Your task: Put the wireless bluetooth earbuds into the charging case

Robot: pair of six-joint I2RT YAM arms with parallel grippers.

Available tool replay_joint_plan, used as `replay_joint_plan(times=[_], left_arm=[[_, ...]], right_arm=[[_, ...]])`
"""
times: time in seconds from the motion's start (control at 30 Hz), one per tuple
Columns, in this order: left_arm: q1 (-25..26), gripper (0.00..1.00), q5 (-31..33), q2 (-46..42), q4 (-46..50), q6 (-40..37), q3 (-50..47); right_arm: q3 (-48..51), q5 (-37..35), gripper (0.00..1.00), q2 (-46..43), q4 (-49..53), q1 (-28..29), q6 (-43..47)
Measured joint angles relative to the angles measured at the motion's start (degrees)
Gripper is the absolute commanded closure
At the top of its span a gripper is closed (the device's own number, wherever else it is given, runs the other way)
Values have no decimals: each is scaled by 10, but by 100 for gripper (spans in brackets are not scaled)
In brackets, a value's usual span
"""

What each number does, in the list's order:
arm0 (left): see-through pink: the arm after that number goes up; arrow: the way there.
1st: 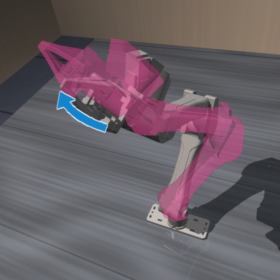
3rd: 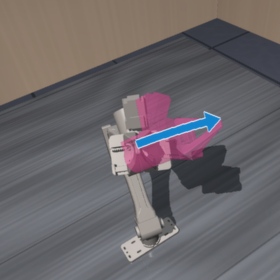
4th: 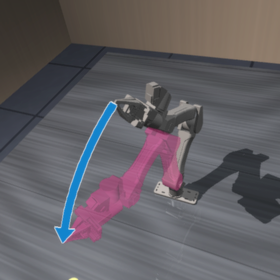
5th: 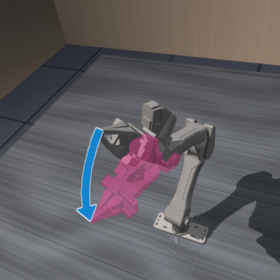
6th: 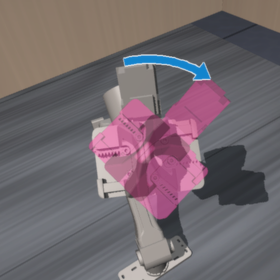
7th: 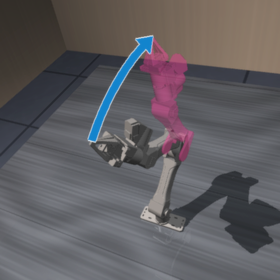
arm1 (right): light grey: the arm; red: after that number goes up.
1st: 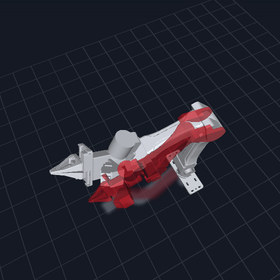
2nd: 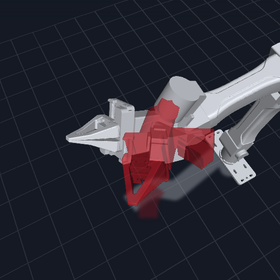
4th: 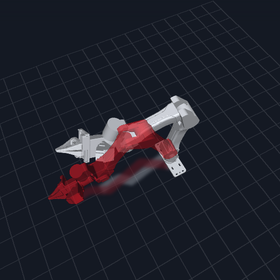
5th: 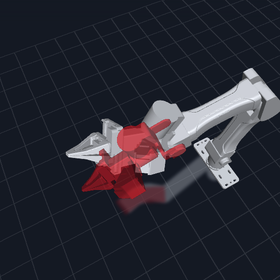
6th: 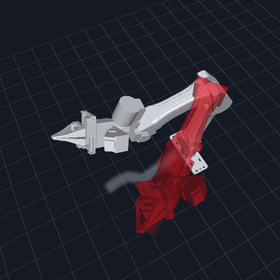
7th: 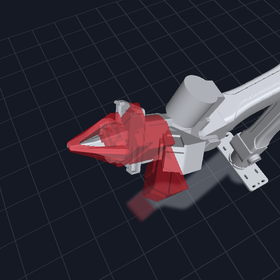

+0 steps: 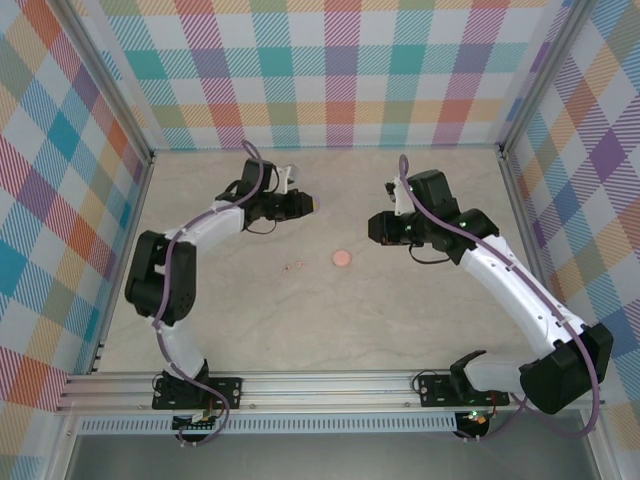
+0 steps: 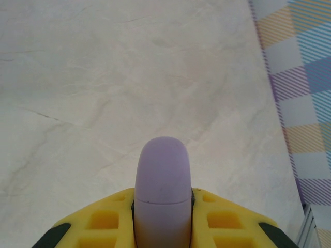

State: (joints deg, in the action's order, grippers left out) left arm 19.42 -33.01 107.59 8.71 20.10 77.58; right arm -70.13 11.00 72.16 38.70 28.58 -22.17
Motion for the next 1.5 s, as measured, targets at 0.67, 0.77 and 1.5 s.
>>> replay_joint_plan(times=[0.67, 0.77, 1.5], left_arm=[[-10, 85, 13, 238, 217, -18, 249], [-10, 77, 18, 243, 225, -21, 249], [-12, 40, 137, 124, 273, -108, 202]], right_arm=[[4, -5, 79, 0, 7, 0, 6], [4, -3, 79, 0, 11, 0, 8], [31, 3, 67, 73, 12, 0, 20]])
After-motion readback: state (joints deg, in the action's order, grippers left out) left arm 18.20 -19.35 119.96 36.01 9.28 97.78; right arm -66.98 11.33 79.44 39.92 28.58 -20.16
